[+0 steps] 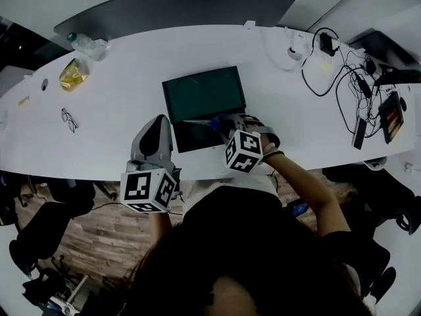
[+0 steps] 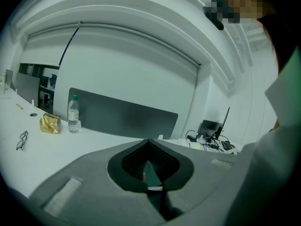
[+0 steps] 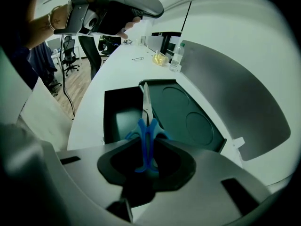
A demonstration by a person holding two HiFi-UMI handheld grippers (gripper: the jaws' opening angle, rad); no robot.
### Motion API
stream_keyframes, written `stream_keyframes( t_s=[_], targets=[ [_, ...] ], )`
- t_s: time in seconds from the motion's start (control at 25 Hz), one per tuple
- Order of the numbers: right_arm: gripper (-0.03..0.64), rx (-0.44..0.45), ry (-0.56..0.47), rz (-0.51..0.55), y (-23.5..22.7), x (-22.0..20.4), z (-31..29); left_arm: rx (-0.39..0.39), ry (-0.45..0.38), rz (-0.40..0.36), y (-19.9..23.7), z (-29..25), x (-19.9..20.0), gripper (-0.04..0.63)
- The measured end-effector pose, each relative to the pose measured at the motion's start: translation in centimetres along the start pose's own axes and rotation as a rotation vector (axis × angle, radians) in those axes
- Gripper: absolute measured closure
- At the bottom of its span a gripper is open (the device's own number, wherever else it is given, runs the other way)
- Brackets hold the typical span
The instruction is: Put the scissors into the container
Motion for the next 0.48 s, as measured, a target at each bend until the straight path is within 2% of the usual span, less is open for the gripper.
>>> stream_keyframes(
  t_s=[0.48],
  targets=[
    [0.525, 0.095, 0.094, 0.044, 0.0, -1.3, -2.4, 0.037, 0.038, 0.031, 1.5, -0.8, -1.3, 0.584]
  ],
)
Point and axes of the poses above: the fingertips, and each gripper's own axes: z backward along the fingers, y to its left, x out of its top, the point moved 6 cm from there along z, backward along the fingers, and after that the axes turned 8 degrees about -y, right-handed, at the moved point
